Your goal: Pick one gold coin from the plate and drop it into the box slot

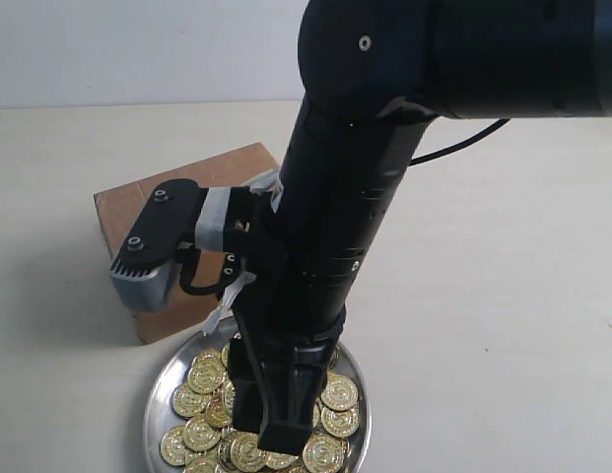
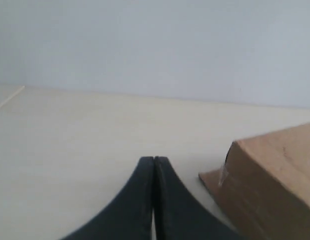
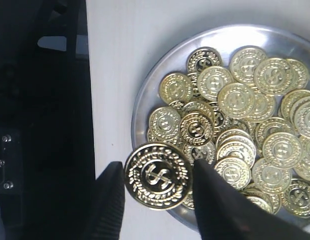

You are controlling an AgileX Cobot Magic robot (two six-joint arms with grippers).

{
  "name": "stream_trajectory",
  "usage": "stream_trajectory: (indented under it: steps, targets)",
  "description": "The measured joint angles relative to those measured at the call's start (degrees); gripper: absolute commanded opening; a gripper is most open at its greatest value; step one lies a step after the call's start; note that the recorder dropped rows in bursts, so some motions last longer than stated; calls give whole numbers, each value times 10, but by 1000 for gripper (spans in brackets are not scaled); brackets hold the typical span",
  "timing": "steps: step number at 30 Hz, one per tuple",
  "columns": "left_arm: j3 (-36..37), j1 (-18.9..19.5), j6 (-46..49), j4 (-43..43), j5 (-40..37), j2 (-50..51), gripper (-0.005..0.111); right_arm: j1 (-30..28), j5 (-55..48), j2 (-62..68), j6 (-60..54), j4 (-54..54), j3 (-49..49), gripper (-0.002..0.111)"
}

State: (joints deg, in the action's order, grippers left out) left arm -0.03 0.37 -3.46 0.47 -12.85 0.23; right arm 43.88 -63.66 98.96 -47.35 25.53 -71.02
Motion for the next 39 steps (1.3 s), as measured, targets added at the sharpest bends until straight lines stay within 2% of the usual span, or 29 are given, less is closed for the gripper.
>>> stream_trajectory:
  steps: [4,7,9,11,14,17,21,25,32,37,39]
  targets:
    - [0,0,-85,2,144,0,0,0,-9,0,0,4,0,22]
    - [0,0,-192,2,179,0,0,0,-9,0,0,4,0,22]
    - [0,0,-348,9,174,0,0,0,-9,0,0,4,0,22]
    - [0,-1,-417,17,149,0,0,0,-9,0,0,4,0,22]
    - [0,-17,-462,12,93,0,0,0,-9,0,0,4,0,22]
    - [0,-51,-471,-42,49,0,0,0,-9,0,-5,4,0,22]
    - [0,-112,-437,-128,35,10,0,0,-9,0,-13,5,0,22]
    - [0,-169,-399,-180,22,48,0,0,-4,0,-17,5,0,22]
    - [0,-244,-387,-254,16,128,0,0,25,0,-28,5,0,22]
    - [-1,-306,-358,-323,0,174,14,0,46,0,-32,5,0,22]
    - [-16,-331,-342,-344,-6,203,25,0,55,0,-34,5,0,22]
